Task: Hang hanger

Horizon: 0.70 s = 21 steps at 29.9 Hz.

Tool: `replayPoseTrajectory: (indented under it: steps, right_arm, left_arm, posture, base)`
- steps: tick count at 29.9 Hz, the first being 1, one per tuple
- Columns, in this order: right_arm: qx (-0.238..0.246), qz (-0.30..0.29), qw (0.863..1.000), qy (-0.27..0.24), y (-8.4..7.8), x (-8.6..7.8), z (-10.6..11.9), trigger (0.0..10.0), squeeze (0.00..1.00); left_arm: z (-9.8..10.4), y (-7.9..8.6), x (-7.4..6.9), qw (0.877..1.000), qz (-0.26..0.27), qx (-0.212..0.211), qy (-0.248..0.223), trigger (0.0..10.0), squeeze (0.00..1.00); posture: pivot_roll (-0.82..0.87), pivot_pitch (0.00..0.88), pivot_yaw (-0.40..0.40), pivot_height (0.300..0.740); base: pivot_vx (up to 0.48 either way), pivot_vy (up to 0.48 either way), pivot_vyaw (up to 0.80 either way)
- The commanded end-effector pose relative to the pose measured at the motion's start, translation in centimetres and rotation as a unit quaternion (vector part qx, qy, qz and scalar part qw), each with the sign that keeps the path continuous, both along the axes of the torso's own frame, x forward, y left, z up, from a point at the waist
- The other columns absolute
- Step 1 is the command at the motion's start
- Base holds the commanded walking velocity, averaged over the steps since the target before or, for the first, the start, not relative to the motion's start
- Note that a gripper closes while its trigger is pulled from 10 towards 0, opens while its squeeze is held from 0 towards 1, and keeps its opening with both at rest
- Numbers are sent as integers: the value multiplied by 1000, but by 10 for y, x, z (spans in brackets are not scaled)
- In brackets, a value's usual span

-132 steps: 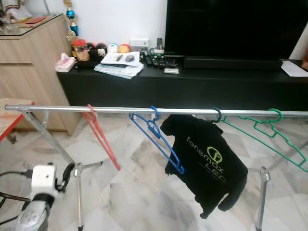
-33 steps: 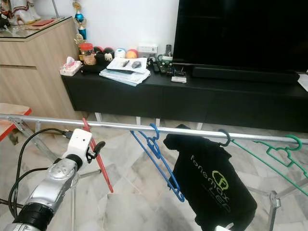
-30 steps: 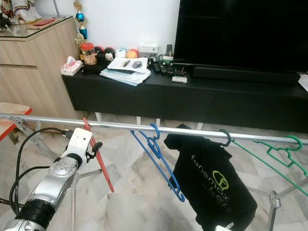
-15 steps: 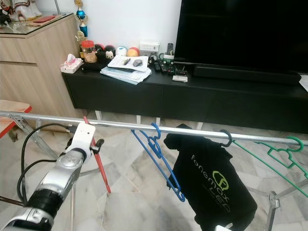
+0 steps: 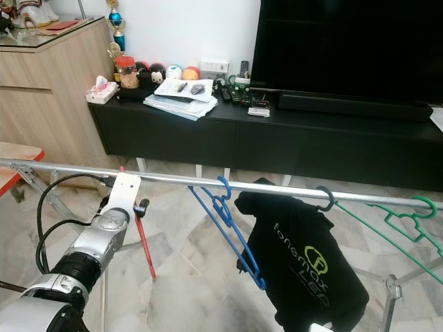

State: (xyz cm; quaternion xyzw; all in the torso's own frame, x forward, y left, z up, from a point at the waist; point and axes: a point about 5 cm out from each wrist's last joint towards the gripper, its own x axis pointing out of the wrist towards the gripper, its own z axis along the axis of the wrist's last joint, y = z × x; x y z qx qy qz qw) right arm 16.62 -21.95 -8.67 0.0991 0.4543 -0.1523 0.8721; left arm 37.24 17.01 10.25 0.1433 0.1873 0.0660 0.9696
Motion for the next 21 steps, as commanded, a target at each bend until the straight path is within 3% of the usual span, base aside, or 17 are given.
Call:
replayPoseTrajectory:
  steps: [1,4,5,6,7,8,10,21]
  right_arm:
    - [-2,-3,1000,-2,-2,2,1,10000,0]
    - [-3,-3,1000,-1,-2,1,1,10000,0]
    - [-3,-3,1000,-1,-3,1,1,10000,0]
    - [-3,-3,1000,-1,-3,1,1,10000,0]
    - [-3,-3,1000,-1,-3,1,1,10000,0]
    - [-3,-3,1000,0,-3,1,1,10000,0]
    - [-3,-2,1000,0,-3,1,1,10000,0]
    - [-2,-2,1000,0,-2,1,1,10000,0]
  left_arm:
    - [3,2,3,1000,9,-6,-7,0,0]
    - [2,2,3,1000,13,-10,-7,0,0]
    - [1,1,3,1000,13,-13,-8,3647,0]
    - [1,0,3,1000,13,-15,-8,3647,0]
    - [0,0,3,1000,13,-15,-7,5020,0]
    - [0,-1,3,1000,11,-17,-7,9098,0]
    - [0,-2,3,1000,10,-17,-8,10000,0]
    - [-3,-5,4,1000,-3,-17,-8,10000,0]
  posture:
    - [-49,0,-46,740]
    - [-51,0,-46,740]
    - [-49,0,-47,740]
    - [-49,0,-47,740]
    - [-49,0,-47,740]
    - [-50,0,-48,740]
    - [-49,0,-49,740]
    - [-50,0,-49,740]
  base:
    - [0,0,0]
    - [0,0,0]
    - [0,0,0]
    - [0,0,0]
    - [0,0,0]
    - [0,0,0]
    - [0,0,0]
    - [0,0,0]
